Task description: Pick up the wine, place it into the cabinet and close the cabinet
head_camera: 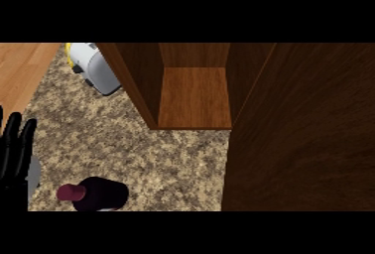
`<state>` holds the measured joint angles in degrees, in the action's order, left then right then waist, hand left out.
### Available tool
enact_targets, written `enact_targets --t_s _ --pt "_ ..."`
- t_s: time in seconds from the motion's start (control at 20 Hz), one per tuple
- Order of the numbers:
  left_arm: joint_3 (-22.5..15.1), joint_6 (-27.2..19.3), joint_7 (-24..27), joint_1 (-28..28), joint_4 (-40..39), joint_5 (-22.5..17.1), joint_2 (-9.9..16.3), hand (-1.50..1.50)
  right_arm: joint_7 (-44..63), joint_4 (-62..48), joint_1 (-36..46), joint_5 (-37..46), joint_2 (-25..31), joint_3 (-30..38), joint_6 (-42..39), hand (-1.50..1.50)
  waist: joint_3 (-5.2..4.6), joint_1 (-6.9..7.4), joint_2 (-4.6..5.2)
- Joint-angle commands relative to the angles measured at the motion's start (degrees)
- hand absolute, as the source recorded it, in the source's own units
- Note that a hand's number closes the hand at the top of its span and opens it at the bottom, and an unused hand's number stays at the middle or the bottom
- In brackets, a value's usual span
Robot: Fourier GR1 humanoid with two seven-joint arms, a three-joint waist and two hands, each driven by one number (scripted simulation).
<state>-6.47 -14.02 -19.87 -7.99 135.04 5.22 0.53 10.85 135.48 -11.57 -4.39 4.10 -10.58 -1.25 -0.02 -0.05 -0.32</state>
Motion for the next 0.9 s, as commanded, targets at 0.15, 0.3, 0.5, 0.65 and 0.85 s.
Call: enact_targets --t_s 0.15,0.3,0.5,0.65,0.85 --pt "-6.3 -5.1 -13.7 1.0 9.4 6.7 -0.5 -1.5 9.4 11.0 -3.0 3.2 -0.4 -7.6 1.5 -1.5 0.03 -0.06 0.15" --pt "-5.0 -6.6 -21.3 6.9 10.7 9.3 0.6 -1.5 9.8 10.7 -2.2 5.7 -1.4 -10.0 2.8 -1.5 0.05 -0.11 0.17" --pt "-2.1 -7.6 -22.8 9.4 8.9 8.1 2.6 -1.5 21.4 17.6 2.8 7.8 -0.8 -11.3 7.0 -1.5 -0.02 -0.07 0.09" --pt "-5.8 -9.8 -29.2 9.7 12.3 12.6 2.9 -1.5 17.4 17.5 -1.4 6.4 0.8 -11.4 5.6 -1.5 0.12 -0.32 -0.15" --pt "-7.2 -10.7 -27.8 9.0 11.4 13.5 4.1 -1.5 22.6 15.9 5.0 11.4 -0.5 -14.4 9.9 -1.5 -0.01 0.18 -0.22"
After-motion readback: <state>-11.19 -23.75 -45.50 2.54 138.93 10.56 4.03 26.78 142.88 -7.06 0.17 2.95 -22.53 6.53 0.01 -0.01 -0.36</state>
